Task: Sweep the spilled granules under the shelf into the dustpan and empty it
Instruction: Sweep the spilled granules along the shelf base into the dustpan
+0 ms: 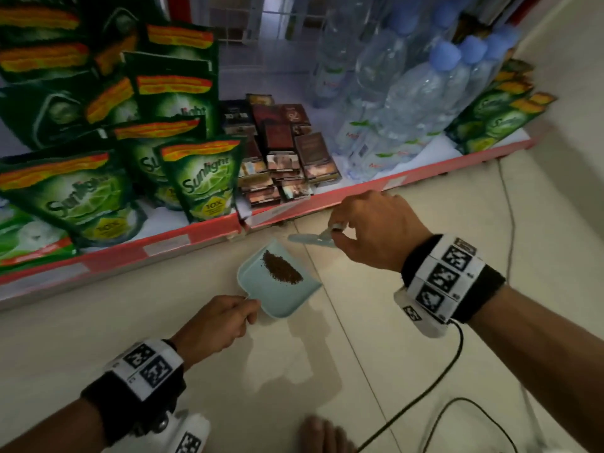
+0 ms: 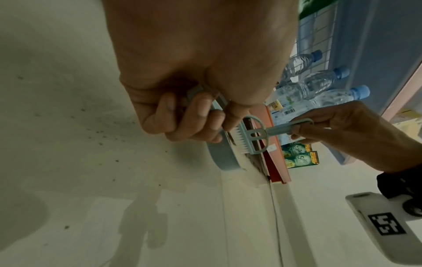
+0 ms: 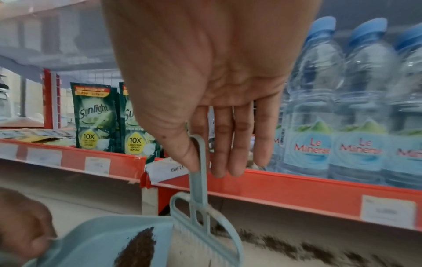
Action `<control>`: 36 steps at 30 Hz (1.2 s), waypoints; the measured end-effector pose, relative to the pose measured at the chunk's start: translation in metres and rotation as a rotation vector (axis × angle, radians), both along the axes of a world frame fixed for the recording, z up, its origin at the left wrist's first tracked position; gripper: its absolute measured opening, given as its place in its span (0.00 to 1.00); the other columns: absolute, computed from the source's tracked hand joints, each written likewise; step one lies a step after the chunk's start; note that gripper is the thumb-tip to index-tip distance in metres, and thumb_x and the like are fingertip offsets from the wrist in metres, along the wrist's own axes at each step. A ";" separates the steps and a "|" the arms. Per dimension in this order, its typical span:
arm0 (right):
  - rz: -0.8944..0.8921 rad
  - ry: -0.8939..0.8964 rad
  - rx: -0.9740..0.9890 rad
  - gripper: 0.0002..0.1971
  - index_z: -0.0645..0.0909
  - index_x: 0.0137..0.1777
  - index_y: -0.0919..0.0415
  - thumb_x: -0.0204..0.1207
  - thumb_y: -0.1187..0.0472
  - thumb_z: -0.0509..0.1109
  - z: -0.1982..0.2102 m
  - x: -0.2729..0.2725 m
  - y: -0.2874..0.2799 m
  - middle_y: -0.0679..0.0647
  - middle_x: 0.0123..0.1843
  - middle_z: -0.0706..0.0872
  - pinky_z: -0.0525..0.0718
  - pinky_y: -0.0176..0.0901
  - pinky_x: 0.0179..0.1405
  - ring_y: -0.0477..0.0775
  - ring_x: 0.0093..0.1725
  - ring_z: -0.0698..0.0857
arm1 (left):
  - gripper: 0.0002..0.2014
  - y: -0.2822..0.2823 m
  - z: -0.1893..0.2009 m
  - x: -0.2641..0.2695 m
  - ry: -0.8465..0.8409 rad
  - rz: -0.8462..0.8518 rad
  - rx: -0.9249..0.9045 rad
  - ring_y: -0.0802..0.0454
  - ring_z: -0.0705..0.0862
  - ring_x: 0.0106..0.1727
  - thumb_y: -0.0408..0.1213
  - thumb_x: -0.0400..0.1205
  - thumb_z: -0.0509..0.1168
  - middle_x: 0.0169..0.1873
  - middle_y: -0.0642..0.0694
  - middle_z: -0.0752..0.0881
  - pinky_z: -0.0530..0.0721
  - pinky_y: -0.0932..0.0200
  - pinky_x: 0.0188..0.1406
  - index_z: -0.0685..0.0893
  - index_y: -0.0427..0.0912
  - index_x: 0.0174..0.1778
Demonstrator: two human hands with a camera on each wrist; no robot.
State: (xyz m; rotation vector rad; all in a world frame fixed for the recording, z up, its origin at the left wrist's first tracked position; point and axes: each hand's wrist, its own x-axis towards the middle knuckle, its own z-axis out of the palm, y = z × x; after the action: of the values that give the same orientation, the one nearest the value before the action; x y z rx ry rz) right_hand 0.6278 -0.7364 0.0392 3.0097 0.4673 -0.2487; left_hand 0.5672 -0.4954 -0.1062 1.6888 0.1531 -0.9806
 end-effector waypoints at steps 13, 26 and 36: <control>-0.002 -0.093 0.036 0.12 0.83 0.61 0.49 0.83 0.54 0.61 -0.070 0.004 -0.013 0.54 0.35 0.88 0.70 0.44 0.30 0.68 0.33 0.84 | 0.18 -0.024 -0.013 0.003 -0.006 0.100 0.016 0.60 0.65 0.16 0.46 0.85 0.62 0.16 0.55 0.70 0.63 0.69 0.14 0.79 0.42 0.31; 0.068 -0.216 0.254 0.10 0.88 0.53 0.51 0.75 0.63 0.71 -0.136 0.044 -0.011 0.50 0.36 0.89 0.79 0.45 0.21 0.62 0.27 0.87 | 0.18 -0.067 -0.015 0.001 0.084 0.437 0.066 0.58 0.62 0.16 0.46 0.85 0.62 0.17 0.51 0.69 0.59 0.68 0.14 0.80 0.40 0.33; 0.193 0.003 0.169 0.30 0.67 0.80 0.45 0.79 0.64 0.61 -0.136 0.046 -0.039 0.53 0.53 0.89 0.83 0.50 0.38 0.66 0.45 0.89 | 0.18 -0.079 -0.009 -0.010 0.103 0.492 0.112 0.57 0.62 0.16 0.45 0.85 0.61 0.17 0.50 0.68 0.59 0.67 0.14 0.80 0.40 0.33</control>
State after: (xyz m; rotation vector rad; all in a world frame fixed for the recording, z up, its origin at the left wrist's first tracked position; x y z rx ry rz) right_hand 0.6737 -0.7750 -0.0971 3.0958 0.8122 -0.2088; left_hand 0.5572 -0.5749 -0.1153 1.5925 0.6687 -0.6945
